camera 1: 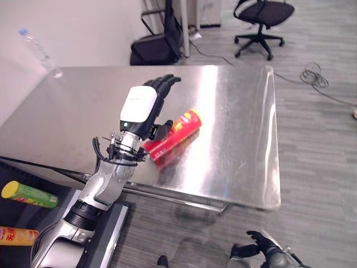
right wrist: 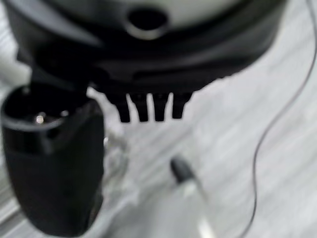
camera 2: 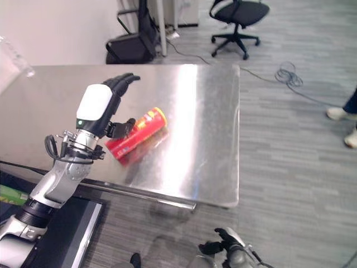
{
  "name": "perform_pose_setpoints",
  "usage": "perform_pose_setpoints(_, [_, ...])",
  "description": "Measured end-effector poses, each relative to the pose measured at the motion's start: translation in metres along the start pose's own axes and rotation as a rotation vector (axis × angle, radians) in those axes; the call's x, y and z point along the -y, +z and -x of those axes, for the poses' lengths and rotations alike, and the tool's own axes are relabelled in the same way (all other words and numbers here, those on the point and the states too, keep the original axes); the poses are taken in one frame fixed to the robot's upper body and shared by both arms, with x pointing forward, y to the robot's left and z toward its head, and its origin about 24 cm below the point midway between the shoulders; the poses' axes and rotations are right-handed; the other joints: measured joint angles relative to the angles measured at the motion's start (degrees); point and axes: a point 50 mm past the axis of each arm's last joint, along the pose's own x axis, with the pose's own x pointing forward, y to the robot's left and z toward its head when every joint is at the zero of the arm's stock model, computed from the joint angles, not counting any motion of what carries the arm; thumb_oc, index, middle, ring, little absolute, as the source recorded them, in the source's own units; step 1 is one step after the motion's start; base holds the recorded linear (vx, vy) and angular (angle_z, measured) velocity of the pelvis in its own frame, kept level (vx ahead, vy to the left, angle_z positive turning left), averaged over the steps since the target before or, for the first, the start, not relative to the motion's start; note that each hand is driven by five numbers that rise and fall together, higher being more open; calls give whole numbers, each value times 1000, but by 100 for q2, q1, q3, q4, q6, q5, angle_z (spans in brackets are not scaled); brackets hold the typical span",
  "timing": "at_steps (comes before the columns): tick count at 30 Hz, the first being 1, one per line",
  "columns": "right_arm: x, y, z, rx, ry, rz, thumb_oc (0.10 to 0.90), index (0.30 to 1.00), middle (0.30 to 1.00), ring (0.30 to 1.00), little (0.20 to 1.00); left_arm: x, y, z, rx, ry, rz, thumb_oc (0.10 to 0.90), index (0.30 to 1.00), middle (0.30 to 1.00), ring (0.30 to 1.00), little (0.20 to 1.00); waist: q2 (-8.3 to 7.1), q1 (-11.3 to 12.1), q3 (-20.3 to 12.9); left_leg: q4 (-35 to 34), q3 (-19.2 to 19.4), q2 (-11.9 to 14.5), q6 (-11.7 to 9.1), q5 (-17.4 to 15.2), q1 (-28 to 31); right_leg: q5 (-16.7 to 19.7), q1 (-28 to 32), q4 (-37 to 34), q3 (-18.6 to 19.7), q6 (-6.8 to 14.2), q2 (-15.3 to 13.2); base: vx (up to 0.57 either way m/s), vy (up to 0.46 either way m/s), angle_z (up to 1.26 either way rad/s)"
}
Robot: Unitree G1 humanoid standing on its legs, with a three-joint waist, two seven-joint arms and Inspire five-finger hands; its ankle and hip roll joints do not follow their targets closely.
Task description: Put the goods on the table back onto the shelves and tidy them up.
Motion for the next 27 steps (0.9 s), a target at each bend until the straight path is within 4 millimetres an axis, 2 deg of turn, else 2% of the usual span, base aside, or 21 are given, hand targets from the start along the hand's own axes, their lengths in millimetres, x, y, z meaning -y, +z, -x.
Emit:
perform_pose_setpoints(1, [-12,1,2,3,32,-7,800,900,900,900,900,-7,-2,-3,10,9,-32,800,900,900,900,900,-247,24,-143,25,-139,-27,18,33,-68,-296,-23,-68,345,43,-13,22,-361,52])
perform_pose_setpoints(2, [-21,0,3,2,49,-9,800,900,900,900,900,-15,-6,-3,10,20,-65,800,900,900,900,900,-502,50,-308,-56,-184,-92,33,48,-95,-588,102,-271,370,63,-51,7,-503,65])
perform_pose_setpoints(3, [-17,4,1,13,45,12,800,900,900,900,900,-20,-12,-3,-18,51,-72,800,900,900,900,900,-393,132,-386,-191,-216,224,-213,279,-107,-522,245,-338,-93,-25,200,-120,-691,44])
perform_pose_setpoints(5, [-27,7,4,38,70,16,800,900,900,900,900,-34,-20,5,-58,99,-90,800,900,900,900,900,-341,228,-455,-225,-334,472,-243,386,-165,-472,402,-584,-296,-204,514,-173,-685,39])
perform_pose_setpoints(6, [-31,9,5,53,78,-3,800,900,900,900,900,-35,-21,6,-67,120,-78,800,900,900,900,900,-311,172,-479,-116,-450,556,-281,387,-303,-431,420,-600,-458,-262,561,-61,-311,47])
perform_pose_setpoints(8, [-38,15,7,87,101,2,800,900,900,900,900,-40,-32,13,-112,114,-105,800,900,900,900,900,-281,279,-533,-152,-576,737,-335,481,-378,-441,469,-731,-544,-390,745,-98,-262,44])
perform_pose_setpoints(9, [-44,14,8,88,125,19,800,900,900,900,900,-41,-42,18,-155,94,-137,800,900,900,900,900,-268,363,-539,-118,-563,850,-436,687,-517,-309,699,-1085,-744,-501,974,-139,-290,65])
perform_pose_setpoints(10, [-45,10,9,81,129,21,800,900,900,900,900,-40,-45,18,-170,85,-143,800,900,900,900,900,-272,283,-538,-1,-470,838,-492,784,-697,-295,769,-1164,-938,-523,978,-329,-365,100])
perform_pose_setpoints(11, [-45,7,10,74,130,24,800,900,900,900,900,-39,-48,19,-187,78,-148,800,900,900,900,900,-283,230,-534,70,-232,813,-418,917,-861,-269,851,-1277,-1132,-564,986,-214,-193,128])
perform_pose_setpoints(12, [-45,-3,13,52,128,16,800,900,900,900,900,-37,-55,20,-219,62,-169,800,900,900,900,900,-283,131,-504,82,131,807,-224,1178,-1025,-229,928,-1367,-1410,-647,1019,-345,-273,132])
perform_pose_setpoints(13, [-44,-4,13,47,109,5,800,900,900,900,900,-42,-64,24,-249,39,-222,800,900,900,900,900,-402,75,-449,67,665,813,-79,1410,-1071,-312,1012,-1401,-1525,-701,935,-278,-162,88])
perform_pose_setpoints(14, [-39,-10,13,32,103,22,800,900,900,900,900,-50,-68,25,-254,40,-270,800,900,900,900,900,-392,169,-427,121,754,749,-98,1486,-1049,-354,964,-1318,-1505,-822,1013,-319,-208,57])
perform_pose_setpoints(15, [-31,-17,14,24,84,36,800,900,900,900,900,-59,-71,22,-236,34,-324,800,900,900,900,900,-362,42,-420,218,645,620,-333,1665,-1270,-438,807,-1059,-1659,-996,933,-207,-124,95])
perform_pose_setpoints(16, [-21,-28,15,-9,55,41,800,900,900,900,900,-77,-68,4,-184,56,-397,800,900,900,900,900,-489,-235,-361,486,515,306,-892,1535,-1578,-494,660,-906,-2093,-1127,513,-65,-24,100])
perform_pose_setpoints(17, [-20,-37,16,-55,46,18,800,900,900,900,900,-98,-62,-12,-145,111,-452,800,900,900,900,900,-584,-149,-363,1748,896,177,36,138,-1483,-264,852,-1231,-2037,-957,418,29,28,93])
perform_pose_setpoints(18, [-20,-45,18,-80,45,29,800,900,900,900,900,-113,-54,-27,-115,179,-466,800,900,900,900,900,-453,-198,-418,1440,1067,194,-73,-99,-974,-216,1050,-1411,-2024,-873,546,67,78,13])
perform_pose_setpoints(19, [-21,-47,18,-100,55,31,800,900,900,900,900,-125,-47,-42,-83,224,-485,800,900,900,900,900,-364,-257,-452,474,1380,194,-169,-37,-264,-191,1142,-1451,-2026,-833,616,71,93,21])
perform_pose_setpoints(21, [-29,-39,17,-80,66,22,800,900,900,900,900,-147,-32,-69,-29,271,-547,800,900,900,900,900,-293,-417,-473,-744,1510,78,-99,235,494,-146,1376,-1525,-2000,-751,611,13,71,13])
perform_pose_setpoints(22, [-35,-34,16,-54,88,50,800,900,900,900,900,-160,-14,-86,26,345,-530,800,900,900,900,900,-188,-468,-571,-850,1501,-33,-77,154,513,-97,1365,-1578,-1995,-571,525,24,41,7])
perform_pose_setpoints(24, [-42,-26,16,-24,117,60,800,900,900,900,900,-165,2,-93,79,406,-472,800,900,900,900,900,-85,-513,-680,-848,1453,-189,-21,80,450,15,1348,-1732,-1980,-397,370,0,0,0])
perform_pose_setpoints(27, [-59,-10,16,16,166,48,800,900,900,900,900,-146,14,-100,126,352,-356,800,900,900,900,900,153,-562,-908,-848,1377,-280,31,-37,360,189,1405,-2000,-1999,-248,365,-31,-15,9])
